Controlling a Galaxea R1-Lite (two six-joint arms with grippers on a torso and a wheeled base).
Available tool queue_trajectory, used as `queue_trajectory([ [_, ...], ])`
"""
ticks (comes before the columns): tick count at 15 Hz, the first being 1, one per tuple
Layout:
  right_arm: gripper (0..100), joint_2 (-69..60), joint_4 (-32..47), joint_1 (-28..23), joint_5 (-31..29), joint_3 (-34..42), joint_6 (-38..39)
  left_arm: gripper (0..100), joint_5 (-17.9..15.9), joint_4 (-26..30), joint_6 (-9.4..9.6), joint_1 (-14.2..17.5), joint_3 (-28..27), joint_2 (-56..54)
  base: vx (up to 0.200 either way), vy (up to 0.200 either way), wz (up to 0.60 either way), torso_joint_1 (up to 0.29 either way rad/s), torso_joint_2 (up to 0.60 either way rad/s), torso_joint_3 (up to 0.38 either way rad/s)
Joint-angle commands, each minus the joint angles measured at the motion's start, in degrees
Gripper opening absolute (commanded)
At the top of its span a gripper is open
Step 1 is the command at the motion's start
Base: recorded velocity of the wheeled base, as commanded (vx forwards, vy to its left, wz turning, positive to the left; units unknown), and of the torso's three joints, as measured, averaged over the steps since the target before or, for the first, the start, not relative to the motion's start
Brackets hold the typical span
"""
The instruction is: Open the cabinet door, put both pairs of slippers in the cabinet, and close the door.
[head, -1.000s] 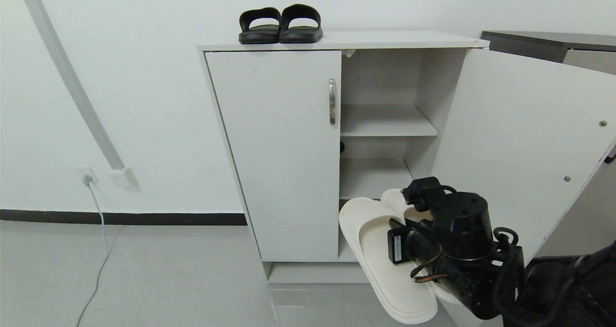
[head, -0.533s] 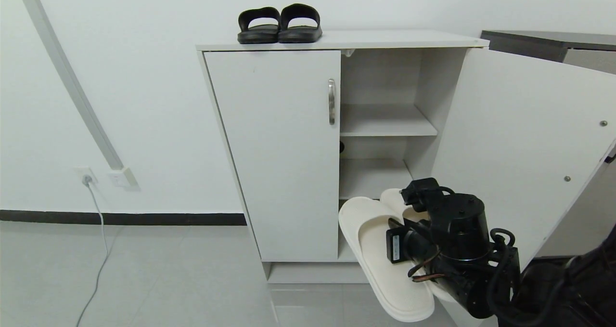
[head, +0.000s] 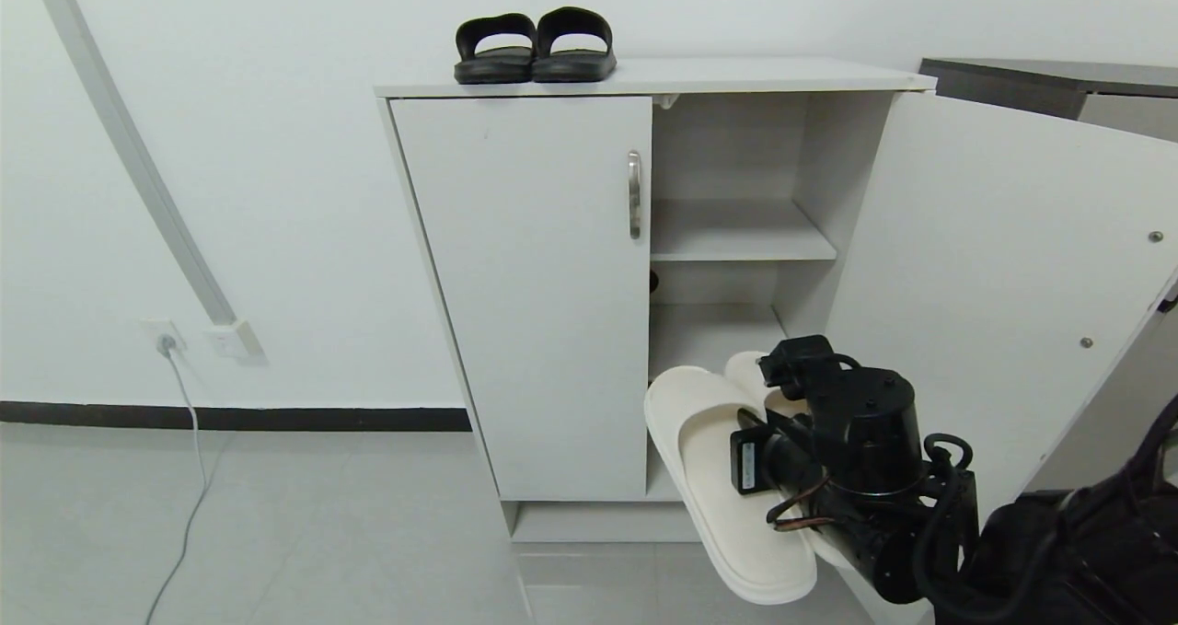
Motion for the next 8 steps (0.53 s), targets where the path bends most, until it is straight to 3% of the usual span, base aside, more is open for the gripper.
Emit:
queue_trajectory([
  [1,0,6.55,-0.02,-0.86,-7.48,-8.99,0.05,0,0.05,0.04,0.03,0.01,0.02,0.02,0.000,0.000,0.00,0.000,0.00,0.000],
  [3,0,13.05,-0.02,-2.09,-13.20,-16.38,0.05,0,0.05,0.04,0.03,0.01,0.02,0.02,0.000,0.000,0.00,0.000,0.00,0.000],
  [5,0,16.48,-0.20,-2.62,-14.25,-19.54,0.23,0,0.05,-0.05,-0.05,0.01,0.02,0.02,0.000,0.000,0.00,0.000,0.00,0.000],
  [7,0,17.18,-0.28,-3.14,-16.01,-19.80,0.41,0,0.05,0.04,-0.05,0.01,0.02,0.02,0.000,0.000,0.00,0.000,0.00,0.000],
  [8,0,17.01,-0.28,-3.32,-16.01,-19.63,0.49,0,0.05,-0.05,-0.14,0.01,0.02,0.02,0.000,-0.200,0.00,0.002,0.01,0.007],
])
